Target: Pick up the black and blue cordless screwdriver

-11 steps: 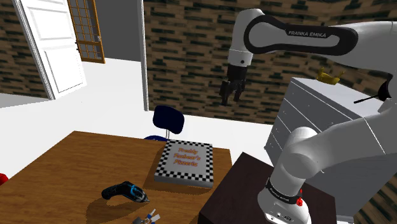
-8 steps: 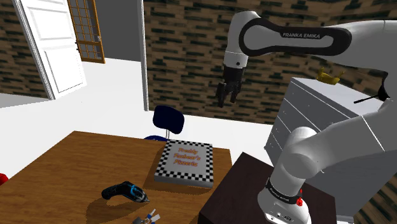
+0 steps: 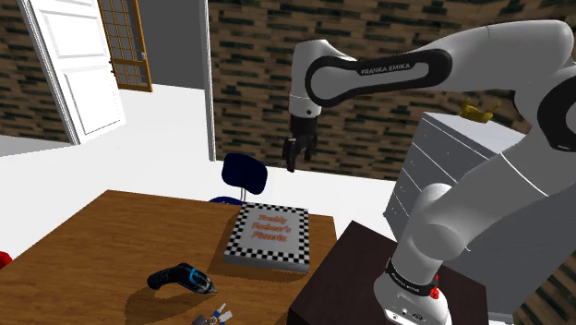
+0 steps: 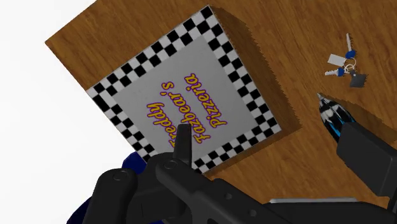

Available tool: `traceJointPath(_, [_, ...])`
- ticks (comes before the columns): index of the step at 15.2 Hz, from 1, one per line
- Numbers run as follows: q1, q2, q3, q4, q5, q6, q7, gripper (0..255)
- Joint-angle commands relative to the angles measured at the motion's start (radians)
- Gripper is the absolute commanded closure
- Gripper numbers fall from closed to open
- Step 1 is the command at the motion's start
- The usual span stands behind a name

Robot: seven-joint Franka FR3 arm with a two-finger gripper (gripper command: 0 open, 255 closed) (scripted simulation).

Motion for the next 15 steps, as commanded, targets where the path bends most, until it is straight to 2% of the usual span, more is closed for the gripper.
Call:
traceJointPath(1, [0.013, 0.072, 0.026, 0.015, -0.006, 0.053, 0.005, 0])
traceJointPath(8, [0.045, 0.323, 0.104, 0.115, -0.062, 0.180, 0.029, 0])
traceJointPath(15, [0.088, 0.585, 0.162, 0.262, -0.168, 0.257, 0.076, 0])
